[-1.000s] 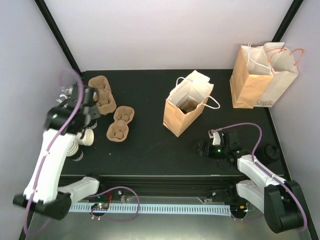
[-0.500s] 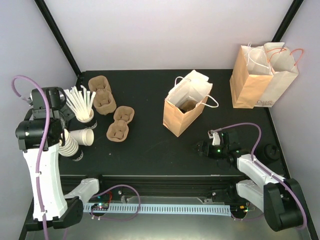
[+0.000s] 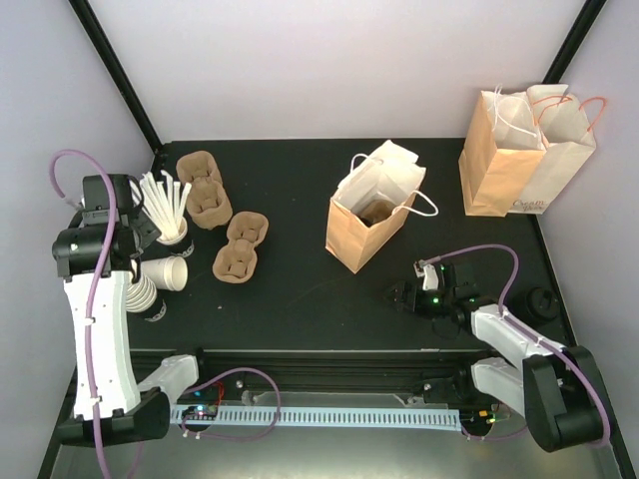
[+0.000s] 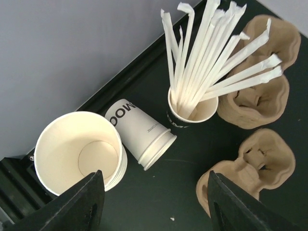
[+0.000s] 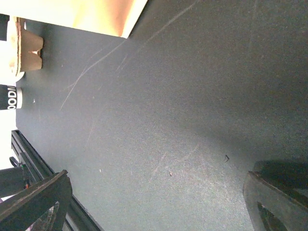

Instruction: Pack the takeout coffee

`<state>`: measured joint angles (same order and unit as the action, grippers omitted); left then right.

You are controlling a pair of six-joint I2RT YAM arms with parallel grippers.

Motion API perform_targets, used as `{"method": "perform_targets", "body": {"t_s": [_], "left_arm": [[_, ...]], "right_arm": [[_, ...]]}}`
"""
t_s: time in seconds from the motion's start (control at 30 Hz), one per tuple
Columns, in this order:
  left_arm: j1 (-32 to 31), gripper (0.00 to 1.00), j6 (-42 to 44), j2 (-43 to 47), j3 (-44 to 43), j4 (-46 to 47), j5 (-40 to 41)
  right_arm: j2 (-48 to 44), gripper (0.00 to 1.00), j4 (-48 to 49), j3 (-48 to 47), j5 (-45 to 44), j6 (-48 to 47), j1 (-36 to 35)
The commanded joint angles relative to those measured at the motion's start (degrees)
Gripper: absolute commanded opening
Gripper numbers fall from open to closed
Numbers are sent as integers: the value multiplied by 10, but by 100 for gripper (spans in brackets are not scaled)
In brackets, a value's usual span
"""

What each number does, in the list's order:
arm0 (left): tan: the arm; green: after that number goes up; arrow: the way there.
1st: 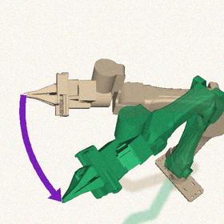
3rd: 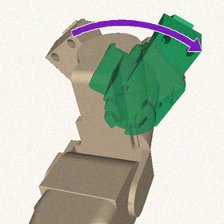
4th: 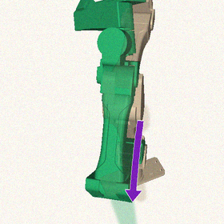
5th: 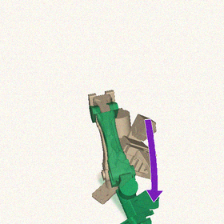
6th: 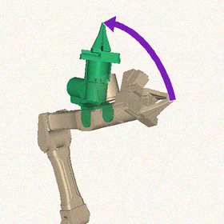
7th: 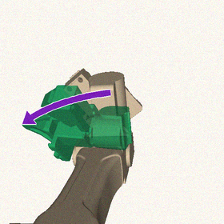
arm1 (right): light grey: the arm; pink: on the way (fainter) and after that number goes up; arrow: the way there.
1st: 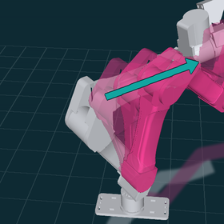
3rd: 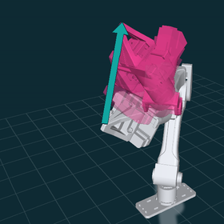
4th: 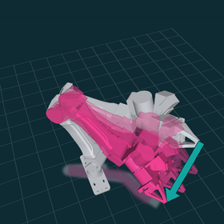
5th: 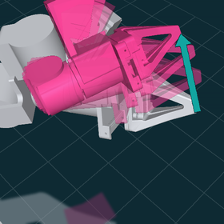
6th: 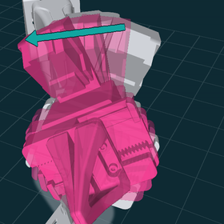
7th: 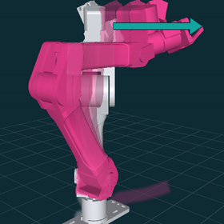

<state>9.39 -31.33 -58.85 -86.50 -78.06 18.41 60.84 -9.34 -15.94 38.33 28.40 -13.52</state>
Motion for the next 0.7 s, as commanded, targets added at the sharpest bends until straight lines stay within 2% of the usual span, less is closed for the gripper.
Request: {"method": "perform_targets", "body": {"t_s": [0.0, 0.17, 0.33, 0.67], "left_arm": [[8, 57, -22, -14, 11, 3, 7], [28, 50, -39, -19, 40, -1, 10], [67, 46, -22, -10, 110, 75, -12], [106, 35, -3, -43, 163, 137, -28]], "right_arm": [[8, 100, 17, -8, 5, -6, -4], [9, 100, 17, -8, 5, -6, -4], [12, 100, 24, -5, 7, -5, -4], [12, 100, 17, -8, 11, -8, -5]]}}
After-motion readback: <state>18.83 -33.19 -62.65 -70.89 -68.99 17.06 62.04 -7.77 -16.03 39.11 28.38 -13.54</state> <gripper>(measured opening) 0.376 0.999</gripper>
